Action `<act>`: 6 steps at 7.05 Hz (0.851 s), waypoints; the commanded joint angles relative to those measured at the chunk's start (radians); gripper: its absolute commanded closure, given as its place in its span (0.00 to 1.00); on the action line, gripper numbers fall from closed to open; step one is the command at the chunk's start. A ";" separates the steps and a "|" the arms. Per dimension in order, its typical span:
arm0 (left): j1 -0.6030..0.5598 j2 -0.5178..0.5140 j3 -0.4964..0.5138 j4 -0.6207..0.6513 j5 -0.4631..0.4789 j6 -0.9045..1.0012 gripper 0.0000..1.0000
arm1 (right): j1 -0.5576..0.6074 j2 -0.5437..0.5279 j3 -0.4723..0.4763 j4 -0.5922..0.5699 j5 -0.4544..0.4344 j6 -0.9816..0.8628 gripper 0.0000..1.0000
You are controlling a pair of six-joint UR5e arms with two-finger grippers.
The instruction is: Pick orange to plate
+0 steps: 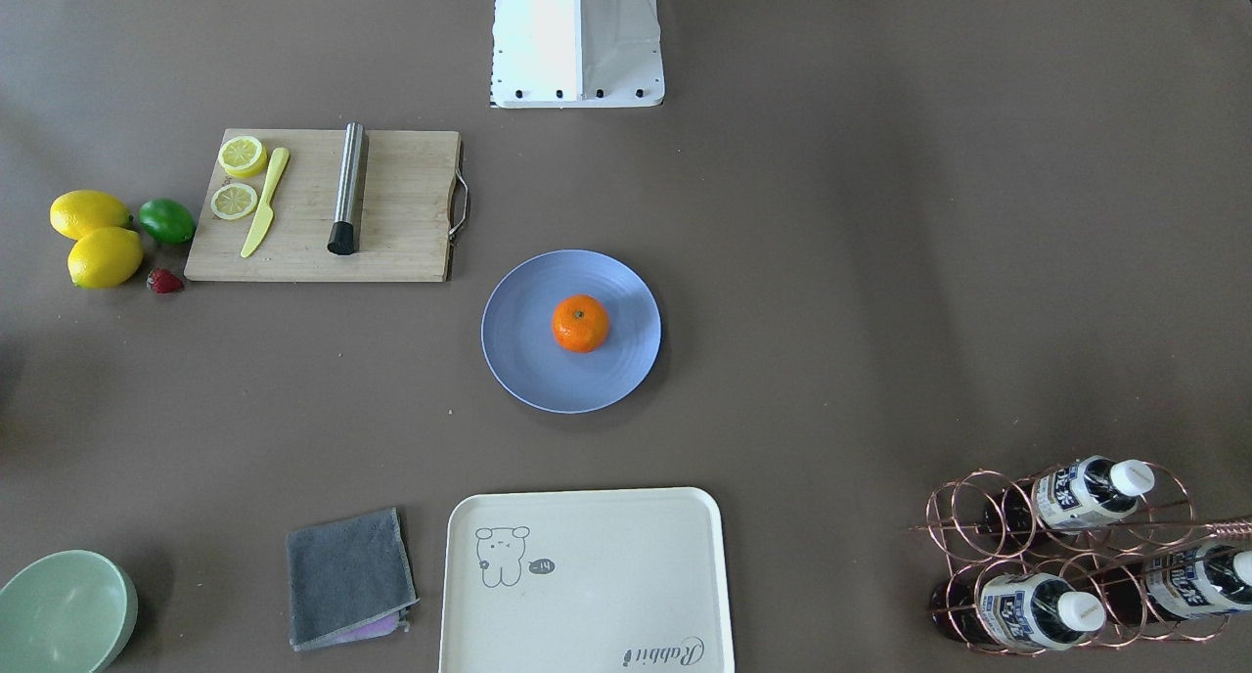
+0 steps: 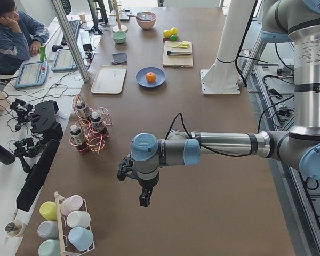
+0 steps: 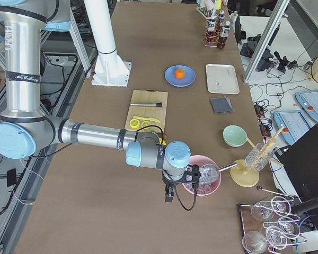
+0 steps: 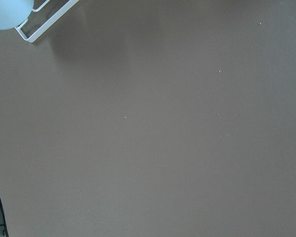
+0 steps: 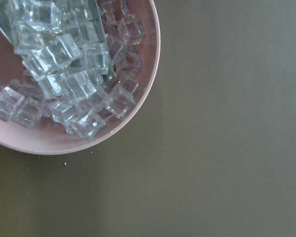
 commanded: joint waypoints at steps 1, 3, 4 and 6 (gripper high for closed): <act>0.000 -0.001 0.009 -0.006 0.003 -0.009 0.02 | 0.000 -0.002 0.001 0.000 0.002 -0.001 0.00; -0.003 0.004 0.009 -0.006 0.006 -0.011 0.02 | 0.000 -0.002 0.002 0.000 0.016 -0.001 0.00; -0.003 0.005 0.012 -0.008 0.005 -0.011 0.02 | 0.000 -0.002 0.002 0.000 0.016 -0.001 0.00; -0.003 0.005 0.013 -0.008 0.005 -0.011 0.02 | 0.000 -0.002 0.005 0.000 0.017 -0.001 0.00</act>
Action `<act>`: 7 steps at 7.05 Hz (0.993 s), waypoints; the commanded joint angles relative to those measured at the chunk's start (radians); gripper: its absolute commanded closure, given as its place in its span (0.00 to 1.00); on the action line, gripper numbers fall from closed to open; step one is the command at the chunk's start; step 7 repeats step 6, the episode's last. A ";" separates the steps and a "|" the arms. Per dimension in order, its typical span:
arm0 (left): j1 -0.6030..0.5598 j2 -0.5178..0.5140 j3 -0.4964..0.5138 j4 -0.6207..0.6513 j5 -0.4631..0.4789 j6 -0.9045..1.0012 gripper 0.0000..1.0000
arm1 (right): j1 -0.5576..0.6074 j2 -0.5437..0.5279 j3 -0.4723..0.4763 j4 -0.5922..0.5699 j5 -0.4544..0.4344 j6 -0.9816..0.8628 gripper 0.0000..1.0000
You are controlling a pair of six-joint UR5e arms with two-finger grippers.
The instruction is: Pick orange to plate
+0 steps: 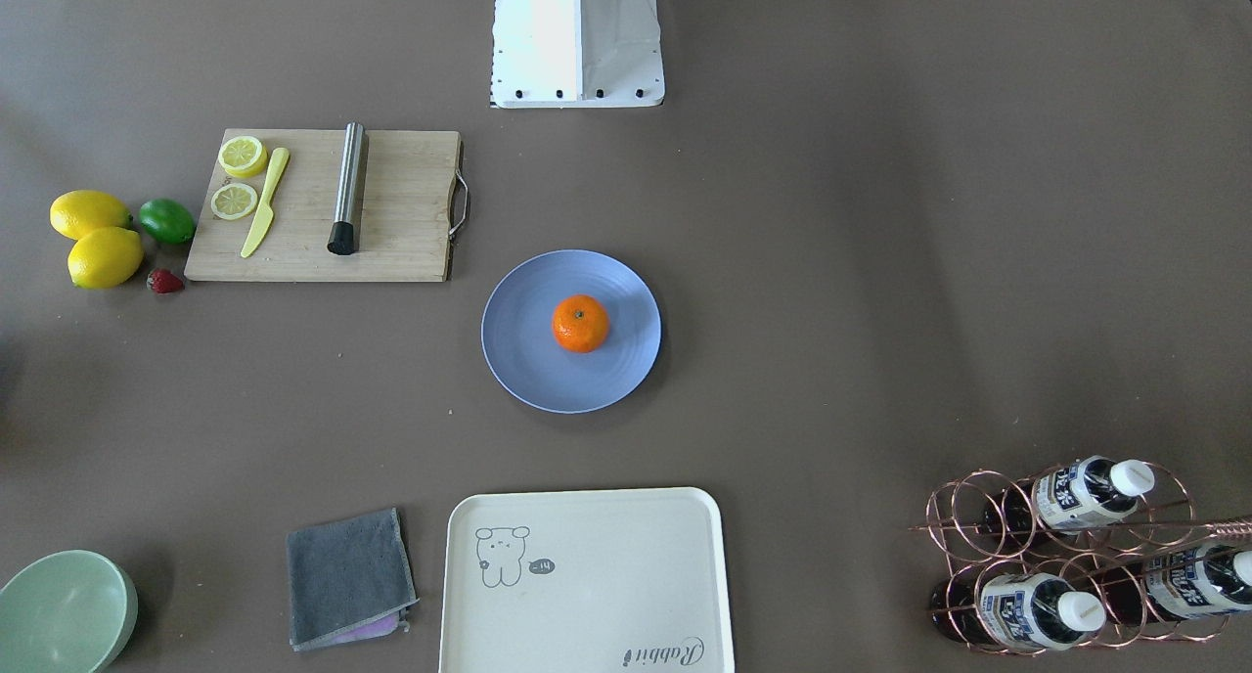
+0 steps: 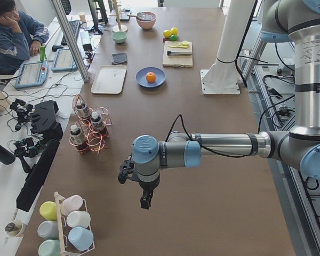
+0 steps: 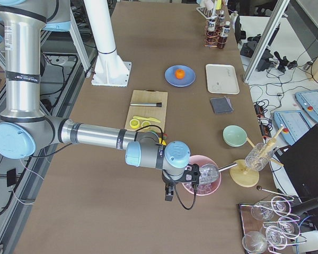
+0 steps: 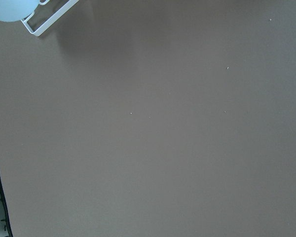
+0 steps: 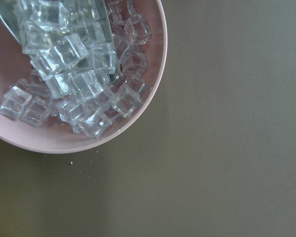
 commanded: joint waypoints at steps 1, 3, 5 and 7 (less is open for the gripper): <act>0.000 0.001 0.001 0.000 -0.005 0.000 0.02 | 0.000 0.000 0.005 0.000 0.002 0.000 0.00; -0.002 0.002 0.000 0.000 -0.008 0.001 0.02 | 0.000 0.000 0.005 0.000 0.002 0.000 0.00; -0.002 0.001 0.000 0.000 -0.008 0.001 0.02 | 0.000 0.000 0.005 0.000 0.003 0.000 0.00; -0.002 0.002 0.000 0.000 -0.008 0.001 0.02 | 0.000 0.000 0.005 0.000 0.009 0.000 0.00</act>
